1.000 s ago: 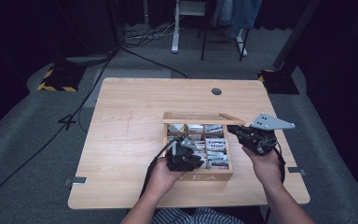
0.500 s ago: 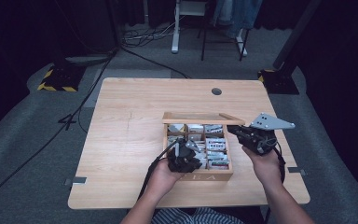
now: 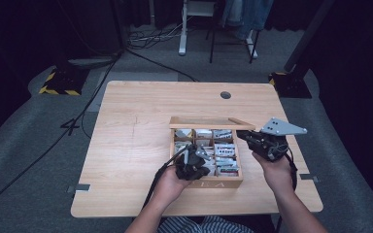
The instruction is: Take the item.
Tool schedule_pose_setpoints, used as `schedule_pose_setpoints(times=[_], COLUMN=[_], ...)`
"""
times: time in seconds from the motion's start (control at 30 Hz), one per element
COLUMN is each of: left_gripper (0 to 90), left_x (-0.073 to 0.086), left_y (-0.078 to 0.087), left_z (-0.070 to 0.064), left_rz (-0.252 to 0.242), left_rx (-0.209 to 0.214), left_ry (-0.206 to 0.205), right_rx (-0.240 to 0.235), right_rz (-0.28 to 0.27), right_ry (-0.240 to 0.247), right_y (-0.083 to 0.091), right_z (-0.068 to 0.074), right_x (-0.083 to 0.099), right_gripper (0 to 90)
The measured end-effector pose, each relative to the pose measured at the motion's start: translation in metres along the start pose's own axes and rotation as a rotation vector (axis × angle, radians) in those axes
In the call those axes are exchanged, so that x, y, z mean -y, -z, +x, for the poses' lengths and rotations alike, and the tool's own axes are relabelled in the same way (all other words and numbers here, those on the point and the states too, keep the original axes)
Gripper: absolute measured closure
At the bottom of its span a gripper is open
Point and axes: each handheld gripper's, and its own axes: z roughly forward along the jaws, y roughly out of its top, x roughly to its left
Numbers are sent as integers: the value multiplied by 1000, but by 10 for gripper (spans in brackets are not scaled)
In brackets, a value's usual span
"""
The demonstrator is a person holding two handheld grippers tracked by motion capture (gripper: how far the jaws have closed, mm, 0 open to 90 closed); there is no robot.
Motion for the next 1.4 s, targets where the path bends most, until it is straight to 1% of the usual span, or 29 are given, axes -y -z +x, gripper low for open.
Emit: schedule_pose_setpoints(times=[0.07,0.1,0.13,0.27,0.37,0.4,0.43,0.53,0.57,0.6,0.63,0.67,0.7,0.8,0.83,1.03,1.17,1.2,1.23,1.4], left_gripper=[895,895,895,896,896,896,895,896,896,896,896,896,896,896,896,896,896,896,896,895], left_x=[0,0,0,-2,-2,-2,-3,-2,-2,-2,-2,-2,-1,-1,-1,0,3,3,4,9], left_y=[1,3,3,12,19,19,23,29,31,31,37,37,41,45,48,55,62,62,66,77], left_z=[0,-1,-1,-3,-5,-5,-6,-8,-9,-9,-9,-9,-9,-10,-10,-11,-9,-9,-8,-5], left_rz=[-6,-18,-18,-60,-87,-87,-100,-136,-152,-152,-176,-176,-195,-205,-217,-247,-275,-275,-278,-293], left_rx=[-2,-11,-11,-10,-19,-19,-29,-47,-49,-49,-55,-55,-53,-58,-61,-63,-63,-63,-71,-79], left_ry=[1,-7,-7,-22,-33,-33,-40,-38,-35,-35,-36,-36,-35,-40,-40,-34,-21,-21,-19,-5], right_rx=[0,0,0,-1,2,2,4,4,5,5,3,3,3,3,3,3,3,3,3,3], right_rz=[0,-1,-1,-2,-2,-2,-2,-2,-2,-2,-1,-1,-1,-2,-2,-2,-2,-2,-1,-1], right_ry=[0,2,2,2,3,3,7,6,6,6,6,6,7,7,7,7,7,7,9,9], right_y=[0,0,0,0,0,0,0,0,0,0,0,0,0,0,0,0,0,0,0,0], right_z=[0,0,0,0,0,0,0,0,0,0,0,0,0,0,0,0,0,0,0,0], right_x=[0,0,0,0,0,0,-1,-1,-1,-1,-1,-1,-1,-1,-1,-1,-1,-1,-1,-1], right_gripper=[869,869,869,869,870,870,870,870,870,870,870,870,870,870,869,870,870,870,870,869])
